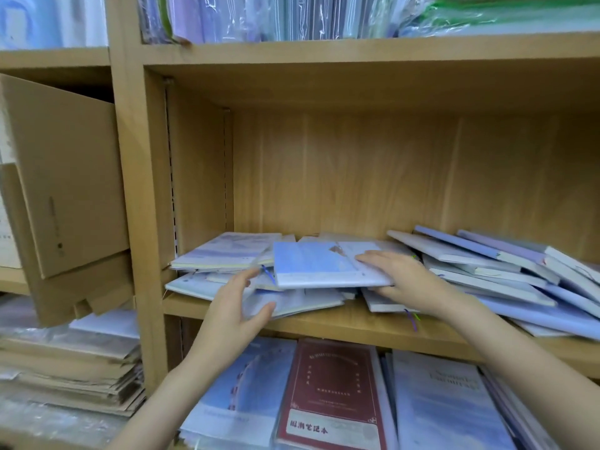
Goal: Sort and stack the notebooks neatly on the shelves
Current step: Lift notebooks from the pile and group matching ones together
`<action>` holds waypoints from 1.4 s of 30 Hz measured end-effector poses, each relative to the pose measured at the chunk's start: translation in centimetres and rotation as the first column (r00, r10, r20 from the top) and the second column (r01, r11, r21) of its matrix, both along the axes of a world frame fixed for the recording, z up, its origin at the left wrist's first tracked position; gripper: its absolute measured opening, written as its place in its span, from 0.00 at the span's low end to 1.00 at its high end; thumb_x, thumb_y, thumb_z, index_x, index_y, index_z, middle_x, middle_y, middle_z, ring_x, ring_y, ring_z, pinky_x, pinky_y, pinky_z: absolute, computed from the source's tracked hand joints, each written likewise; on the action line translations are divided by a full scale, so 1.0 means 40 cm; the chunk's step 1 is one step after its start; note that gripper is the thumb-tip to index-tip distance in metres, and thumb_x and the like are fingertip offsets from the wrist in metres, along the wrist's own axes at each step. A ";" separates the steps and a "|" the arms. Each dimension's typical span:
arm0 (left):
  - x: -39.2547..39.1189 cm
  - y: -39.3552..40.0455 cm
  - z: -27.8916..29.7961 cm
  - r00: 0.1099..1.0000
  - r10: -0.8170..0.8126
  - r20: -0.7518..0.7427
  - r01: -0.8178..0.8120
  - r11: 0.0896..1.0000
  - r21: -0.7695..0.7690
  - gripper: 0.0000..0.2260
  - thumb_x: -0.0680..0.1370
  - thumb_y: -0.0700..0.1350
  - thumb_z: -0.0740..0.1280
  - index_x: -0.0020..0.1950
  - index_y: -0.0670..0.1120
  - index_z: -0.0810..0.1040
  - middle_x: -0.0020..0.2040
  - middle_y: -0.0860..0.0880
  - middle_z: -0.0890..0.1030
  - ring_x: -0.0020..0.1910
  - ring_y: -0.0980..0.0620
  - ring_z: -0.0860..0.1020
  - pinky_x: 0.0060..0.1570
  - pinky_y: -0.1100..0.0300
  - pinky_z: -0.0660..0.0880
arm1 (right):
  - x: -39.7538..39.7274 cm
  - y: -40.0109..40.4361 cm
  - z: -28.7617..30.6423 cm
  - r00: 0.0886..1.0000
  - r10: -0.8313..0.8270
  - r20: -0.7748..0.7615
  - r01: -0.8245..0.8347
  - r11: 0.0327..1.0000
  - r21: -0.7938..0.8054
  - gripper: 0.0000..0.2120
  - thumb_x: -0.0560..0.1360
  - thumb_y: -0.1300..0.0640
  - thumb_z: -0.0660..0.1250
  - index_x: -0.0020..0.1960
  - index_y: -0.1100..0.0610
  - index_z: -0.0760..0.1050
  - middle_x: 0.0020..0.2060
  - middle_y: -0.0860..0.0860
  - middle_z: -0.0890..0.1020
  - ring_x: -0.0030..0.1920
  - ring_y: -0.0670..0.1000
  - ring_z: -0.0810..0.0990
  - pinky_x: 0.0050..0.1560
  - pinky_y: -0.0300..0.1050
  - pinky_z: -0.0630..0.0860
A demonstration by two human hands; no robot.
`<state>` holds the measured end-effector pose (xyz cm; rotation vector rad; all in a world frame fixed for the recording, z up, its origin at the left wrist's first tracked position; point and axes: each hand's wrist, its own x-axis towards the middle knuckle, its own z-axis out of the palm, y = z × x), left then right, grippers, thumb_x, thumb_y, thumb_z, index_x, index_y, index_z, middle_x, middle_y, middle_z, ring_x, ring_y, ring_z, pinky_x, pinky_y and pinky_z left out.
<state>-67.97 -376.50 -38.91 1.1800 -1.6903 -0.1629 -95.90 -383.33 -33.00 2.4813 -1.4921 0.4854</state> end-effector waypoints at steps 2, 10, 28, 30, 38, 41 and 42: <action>-0.049 0.018 0.024 0.955 -0.073 -0.287 0.107 0.989 0.106 0.19 0.74 0.47 0.70 0.62 0.56 0.68 0.57 0.58 0.77 0.58 0.59 0.74 0.52 0.66 0.67 | 0.000 0.025 -0.011 0.997 -0.062 0.034 0.066 0.990 -0.121 0.23 0.75 0.61 0.62 0.70 0.51 0.68 0.67 0.49 0.73 0.66 0.52 0.71 0.61 0.47 0.70; -0.102 0.004 0.066 0.409 -0.169 -0.897 0.486 0.872 0.058 0.28 0.78 0.36 0.64 0.73 0.55 0.58 0.55 0.46 0.82 0.51 0.46 0.82 0.52 0.54 0.77 | 0.042 0.162 -0.017 0.940 0.182 0.290 -0.195 0.981 0.015 0.17 0.74 0.41 0.64 0.55 0.51 0.80 0.51 0.45 0.83 0.52 0.44 0.79 0.53 0.47 0.74; -0.140 0.018 0.141 0.651 -0.390 -0.651 0.464 0.884 -0.066 0.21 0.77 0.38 0.64 0.66 0.55 0.66 0.58 0.50 0.80 0.55 0.51 0.80 0.46 0.55 0.80 | -0.008 0.079 0.006 0.596 0.078 0.799 -0.167 0.986 0.028 0.19 0.70 0.58 0.73 0.57 0.52 0.71 0.50 0.45 0.78 0.53 0.48 0.76 0.49 0.38 0.73; -0.146 0.003 0.184 0.610 -0.392 -0.688 0.467 0.880 -0.087 0.21 0.78 0.38 0.63 0.68 0.53 0.64 0.56 0.49 0.81 0.53 0.50 0.81 0.43 0.56 0.80 | -0.029 0.108 0.033 0.544 0.121 0.831 -0.221 0.975 0.003 0.07 0.73 0.60 0.70 0.49 0.55 0.74 0.43 0.48 0.80 0.44 0.49 0.79 0.42 0.42 0.74; -0.307 -0.089 0.235 0.825 -0.304 -0.476 0.404 0.906 0.122 0.15 0.78 0.34 0.60 0.64 0.43 0.67 0.46 0.46 0.82 0.44 0.49 0.82 0.48 0.58 0.79 | -0.228 0.152 0.151 0.207 0.071 0.976 0.074 0.993 -0.089 0.02 0.77 0.65 0.63 0.46 0.61 0.72 0.35 0.57 0.75 0.29 0.53 0.71 0.23 0.39 0.69; -0.341 -0.138 0.210 0.974 -0.169 -0.149 0.188 0.974 0.126 0.13 0.77 0.37 0.62 0.61 0.45 0.71 0.51 0.45 0.82 0.54 0.46 0.78 0.52 0.55 0.74 | -0.333 0.098 0.198 0.079 -0.090 0.993 0.099 0.992 0.082 0.07 0.77 0.66 0.62 0.55 0.62 0.70 0.40 0.55 0.76 0.34 0.51 0.75 0.25 0.37 0.74; -0.344 -0.152 0.199 0.993 -0.115 -0.038 0.119 0.986 0.117 0.14 0.77 0.38 0.63 0.63 0.45 0.70 0.55 0.45 0.81 0.57 0.47 0.77 0.53 0.56 0.72 | -0.366 0.073 0.204 0.094 -0.165 0.982 0.118 0.981 0.153 0.11 0.77 0.67 0.62 0.58 0.64 0.68 0.44 0.57 0.77 0.39 0.53 0.77 0.28 0.38 0.78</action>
